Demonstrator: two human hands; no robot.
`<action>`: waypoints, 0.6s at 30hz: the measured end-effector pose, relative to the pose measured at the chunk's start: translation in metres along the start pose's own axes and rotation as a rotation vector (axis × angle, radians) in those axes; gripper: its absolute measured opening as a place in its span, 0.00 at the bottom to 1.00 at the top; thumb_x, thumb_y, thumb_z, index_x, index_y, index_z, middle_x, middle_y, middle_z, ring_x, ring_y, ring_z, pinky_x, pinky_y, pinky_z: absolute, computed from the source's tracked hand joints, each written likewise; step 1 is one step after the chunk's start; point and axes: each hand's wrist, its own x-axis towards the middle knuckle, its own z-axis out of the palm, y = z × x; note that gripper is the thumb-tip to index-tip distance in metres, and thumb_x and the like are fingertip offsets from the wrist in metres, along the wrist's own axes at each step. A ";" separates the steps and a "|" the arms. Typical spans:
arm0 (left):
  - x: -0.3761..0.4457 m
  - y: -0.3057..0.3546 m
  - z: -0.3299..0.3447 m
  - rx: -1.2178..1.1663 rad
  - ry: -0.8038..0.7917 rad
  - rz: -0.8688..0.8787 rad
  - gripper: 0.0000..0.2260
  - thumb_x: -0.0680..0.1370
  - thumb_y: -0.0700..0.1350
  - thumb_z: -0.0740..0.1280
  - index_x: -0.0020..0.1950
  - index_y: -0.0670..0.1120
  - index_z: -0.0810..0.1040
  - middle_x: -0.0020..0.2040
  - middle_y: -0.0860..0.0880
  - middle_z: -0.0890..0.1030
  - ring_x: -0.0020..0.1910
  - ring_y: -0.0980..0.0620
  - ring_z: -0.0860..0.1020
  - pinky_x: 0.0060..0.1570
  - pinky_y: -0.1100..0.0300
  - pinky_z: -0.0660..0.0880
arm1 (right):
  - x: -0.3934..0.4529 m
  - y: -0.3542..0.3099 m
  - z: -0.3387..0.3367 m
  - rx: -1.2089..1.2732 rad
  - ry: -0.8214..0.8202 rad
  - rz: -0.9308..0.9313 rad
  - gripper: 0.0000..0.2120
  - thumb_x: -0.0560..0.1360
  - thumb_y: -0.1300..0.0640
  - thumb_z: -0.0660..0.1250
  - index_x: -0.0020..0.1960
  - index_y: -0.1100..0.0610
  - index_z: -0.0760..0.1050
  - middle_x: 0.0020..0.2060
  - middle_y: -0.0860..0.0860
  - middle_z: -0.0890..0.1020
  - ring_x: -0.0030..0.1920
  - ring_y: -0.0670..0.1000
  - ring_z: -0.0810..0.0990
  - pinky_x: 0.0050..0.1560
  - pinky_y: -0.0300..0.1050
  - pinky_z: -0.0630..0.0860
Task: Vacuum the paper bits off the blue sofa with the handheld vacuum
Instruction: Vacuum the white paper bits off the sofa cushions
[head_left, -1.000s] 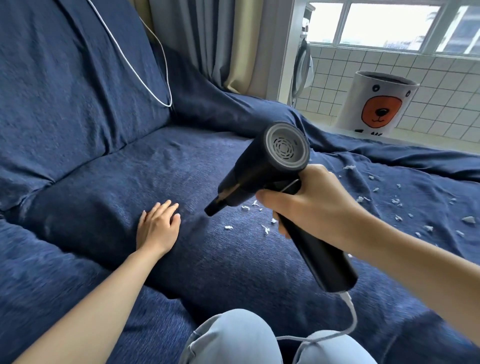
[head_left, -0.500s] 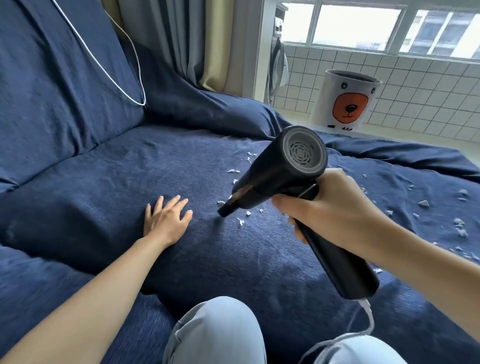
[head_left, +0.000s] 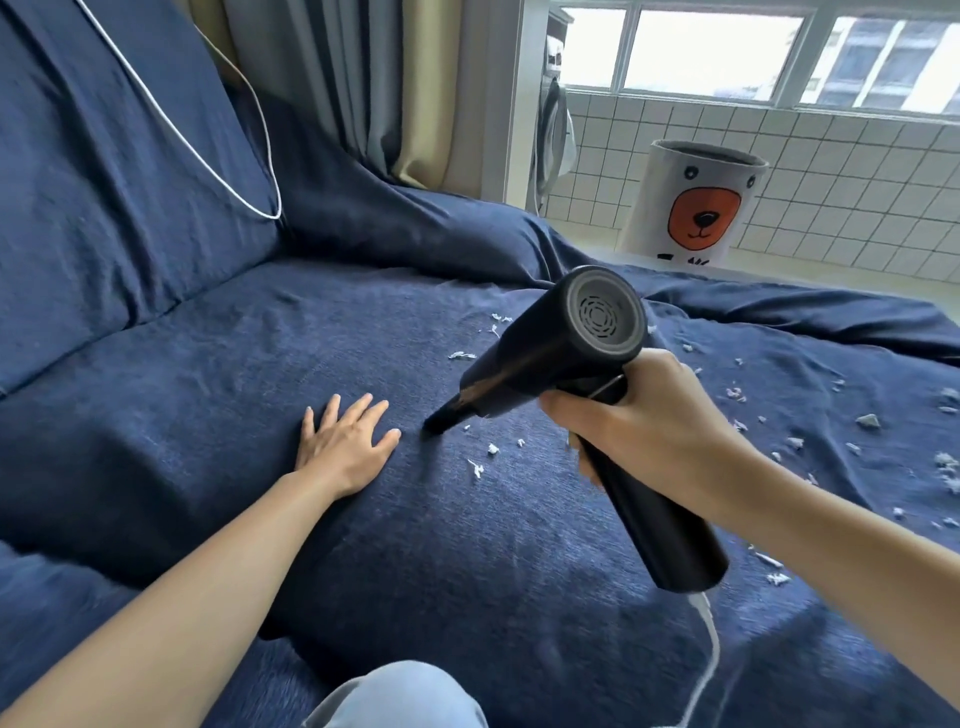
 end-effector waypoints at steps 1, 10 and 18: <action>0.003 0.002 -0.001 -0.001 -0.008 0.004 0.27 0.80 0.63 0.48 0.78 0.58 0.53 0.79 0.57 0.50 0.78 0.48 0.44 0.75 0.44 0.39 | 0.001 0.000 -0.002 0.011 0.010 0.015 0.12 0.71 0.56 0.72 0.35 0.64 0.77 0.29 0.60 0.83 0.25 0.52 0.83 0.38 0.53 0.84; 0.034 0.021 0.006 -0.042 0.002 0.023 0.27 0.80 0.63 0.50 0.78 0.57 0.54 0.79 0.57 0.51 0.78 0.46 0.46 0.75 0.44 0.42 | 0.020 0.012 -0.003 -0.084 0.101 0.008 0.12 0.71 0.55 0.73 0.32 0.60 0.77 0.27 0.57 0.82 0.23 0.48 0.81 0.32 0.41 0.78; 0.051 0.026 0.008 -0.057 0.028 0.043 0.26 0.80 0.62 0.51 0.77 0.57 0.55 0.79 0.57 0.51 0.78 0.46 0.46 0.75 0.44 0.42 | 0.053 0.021 0.010 -0.046 0.143 0.007 0.12 0.71 0.57 0.72 0.31 0.60 0.76 0.27 0.56 0.83 0.24 0.50 0.82 0.33 0.47 0.81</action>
